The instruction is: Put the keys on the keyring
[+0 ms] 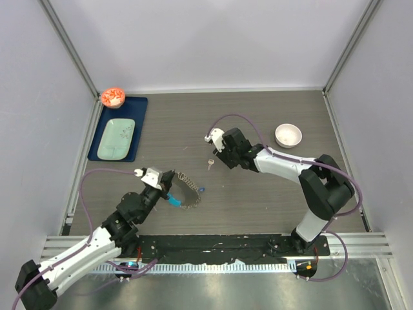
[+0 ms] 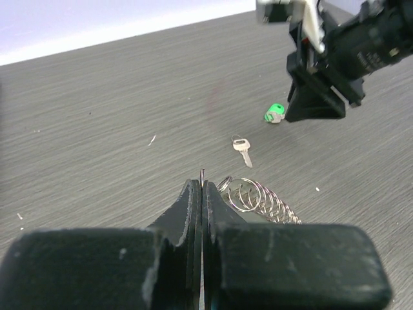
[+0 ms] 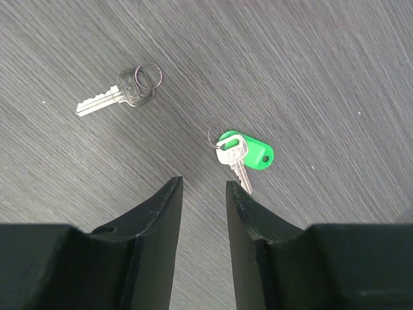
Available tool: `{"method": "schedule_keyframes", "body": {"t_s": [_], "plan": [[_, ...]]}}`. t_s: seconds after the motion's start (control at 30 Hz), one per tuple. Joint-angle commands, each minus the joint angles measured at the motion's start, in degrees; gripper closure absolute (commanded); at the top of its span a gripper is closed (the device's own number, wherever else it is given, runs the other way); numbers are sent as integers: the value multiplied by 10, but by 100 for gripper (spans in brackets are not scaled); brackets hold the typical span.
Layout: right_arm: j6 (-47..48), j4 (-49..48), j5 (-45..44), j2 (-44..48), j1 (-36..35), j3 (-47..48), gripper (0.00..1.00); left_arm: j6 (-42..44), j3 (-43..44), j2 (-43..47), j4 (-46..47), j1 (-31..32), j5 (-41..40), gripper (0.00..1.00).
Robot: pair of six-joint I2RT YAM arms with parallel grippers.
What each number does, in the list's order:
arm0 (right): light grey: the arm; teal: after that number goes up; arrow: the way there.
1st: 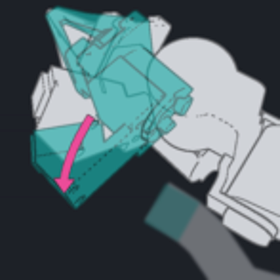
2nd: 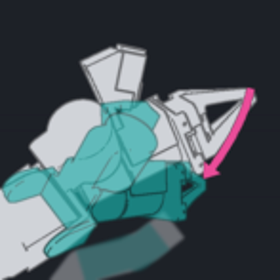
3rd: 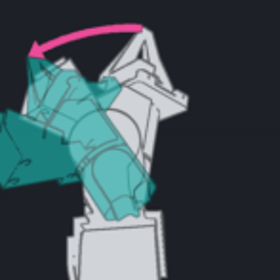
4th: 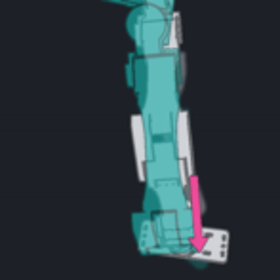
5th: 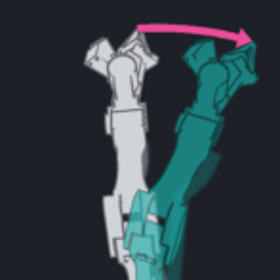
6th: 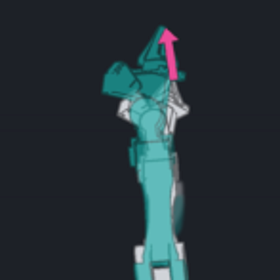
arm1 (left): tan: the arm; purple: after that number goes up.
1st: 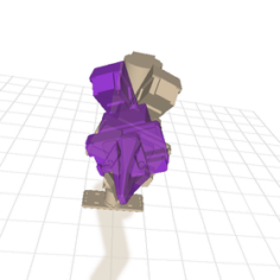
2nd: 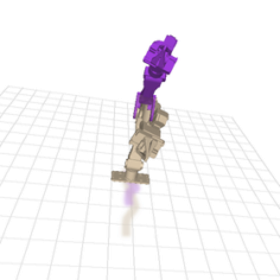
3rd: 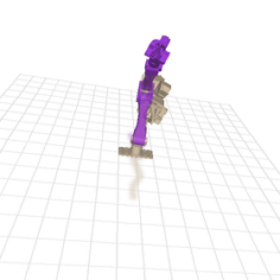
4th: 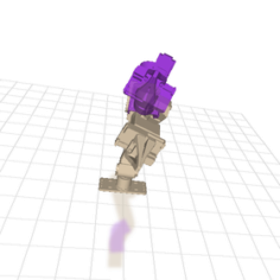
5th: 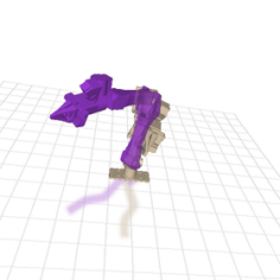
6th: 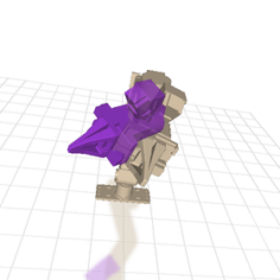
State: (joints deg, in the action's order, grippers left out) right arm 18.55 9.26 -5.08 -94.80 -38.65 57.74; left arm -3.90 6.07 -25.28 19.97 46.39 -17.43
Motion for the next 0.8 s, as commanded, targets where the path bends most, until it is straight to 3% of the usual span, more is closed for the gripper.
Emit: {"method": "schedule_keyframes", "body": {"t_s": [0.0,0.3,0.77], "plan": [[61,-14,-19,-26,-17,33,61,-1,1,21,22,-1,-14,100],[114,-31,-123,-92,-49,62,61,0,2,21,15,0,-19,100],[143,-34,-169,-136,-54,77,64,1,3,20,11,-1,-16,100]]}}
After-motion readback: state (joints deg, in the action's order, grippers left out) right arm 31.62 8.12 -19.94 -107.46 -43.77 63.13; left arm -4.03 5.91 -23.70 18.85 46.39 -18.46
